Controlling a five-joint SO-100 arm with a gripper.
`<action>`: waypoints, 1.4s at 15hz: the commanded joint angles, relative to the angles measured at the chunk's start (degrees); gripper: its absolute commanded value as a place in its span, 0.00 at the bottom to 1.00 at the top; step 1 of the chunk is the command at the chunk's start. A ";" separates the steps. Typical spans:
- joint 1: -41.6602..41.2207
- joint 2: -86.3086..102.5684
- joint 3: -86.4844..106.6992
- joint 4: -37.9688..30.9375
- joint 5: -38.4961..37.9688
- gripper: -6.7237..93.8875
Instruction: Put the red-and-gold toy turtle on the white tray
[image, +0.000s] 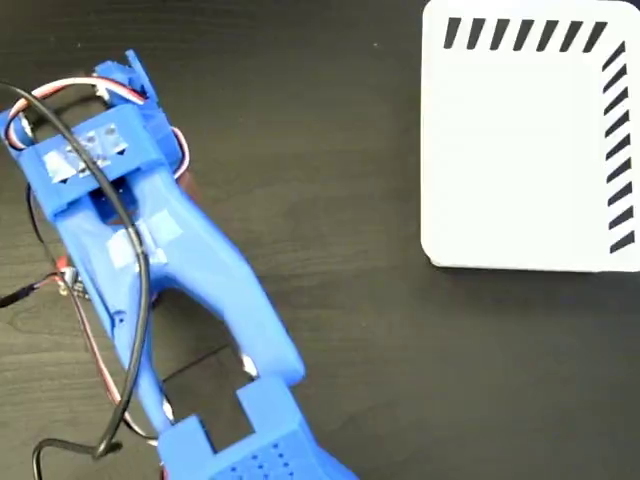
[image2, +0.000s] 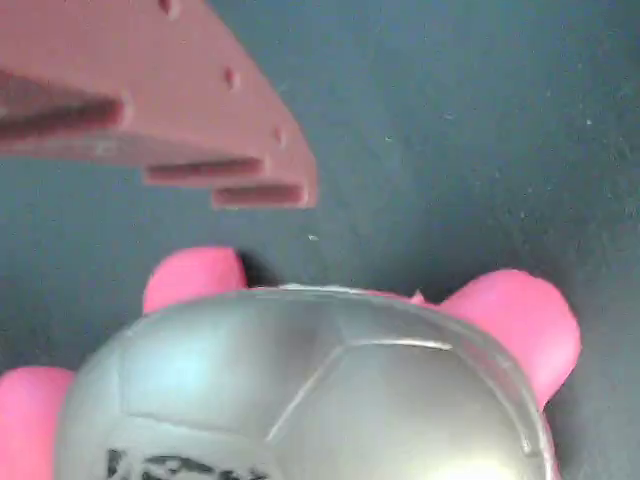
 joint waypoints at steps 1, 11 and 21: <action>-0.53 1.58 -0.09 -0.62 -0.18 0.69; -0.88 0.00 4.92 -7.65 -0.09 0.68; -0.88 -0.26 5.36 -11.43 1.76 0.07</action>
